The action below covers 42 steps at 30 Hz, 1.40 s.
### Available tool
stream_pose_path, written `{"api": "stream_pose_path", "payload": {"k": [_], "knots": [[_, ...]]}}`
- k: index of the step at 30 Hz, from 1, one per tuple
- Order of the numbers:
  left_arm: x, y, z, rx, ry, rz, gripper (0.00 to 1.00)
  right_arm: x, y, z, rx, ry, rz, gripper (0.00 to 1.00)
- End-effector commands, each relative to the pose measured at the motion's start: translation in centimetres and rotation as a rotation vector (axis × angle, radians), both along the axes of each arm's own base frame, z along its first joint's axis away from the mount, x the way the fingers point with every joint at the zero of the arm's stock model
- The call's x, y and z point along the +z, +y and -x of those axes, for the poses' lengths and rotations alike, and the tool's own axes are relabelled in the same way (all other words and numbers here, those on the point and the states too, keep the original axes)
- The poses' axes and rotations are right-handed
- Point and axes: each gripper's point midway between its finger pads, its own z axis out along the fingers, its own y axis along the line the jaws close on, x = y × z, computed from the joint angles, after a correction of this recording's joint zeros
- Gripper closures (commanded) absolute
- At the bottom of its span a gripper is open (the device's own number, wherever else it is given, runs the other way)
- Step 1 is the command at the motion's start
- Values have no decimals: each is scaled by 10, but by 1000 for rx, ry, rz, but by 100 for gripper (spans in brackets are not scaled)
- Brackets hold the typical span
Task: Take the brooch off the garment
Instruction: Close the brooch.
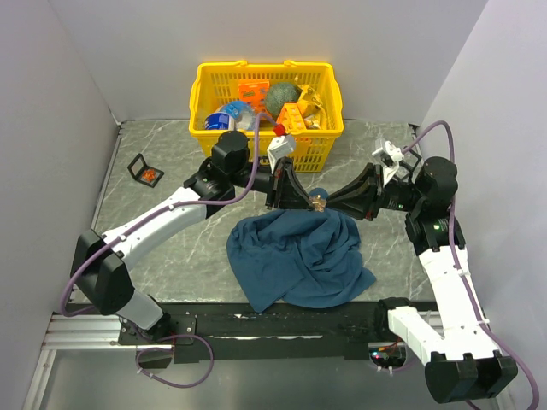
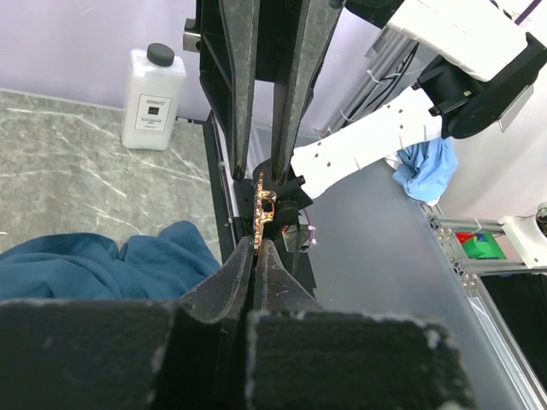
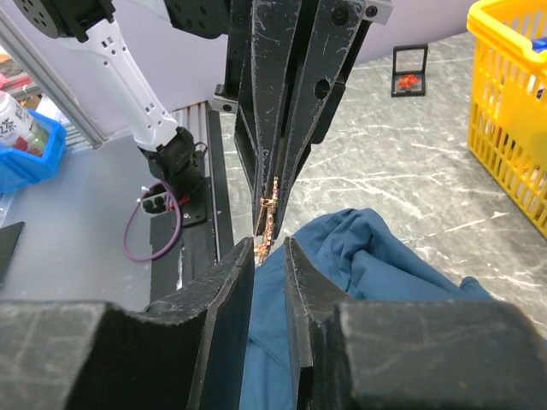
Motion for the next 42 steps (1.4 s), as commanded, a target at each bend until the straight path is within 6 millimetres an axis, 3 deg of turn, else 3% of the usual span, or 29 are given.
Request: {"api": "stream_pose_path", "payload": {"k": [1,27,37,42], "knots": [[10,-4,-1,4,-33,25,99,3,2,0,8,-31,-6,72],[12,-10,1,-4,-43,19,99,-17,3,1,4,-24,18,80],[11,-9,0,-1,-46,18,99,-9,2,5,16,-45,14,83],[11,-8,1,-1,-52,19,99,-8,2,5,21,-46,13,79]]}}
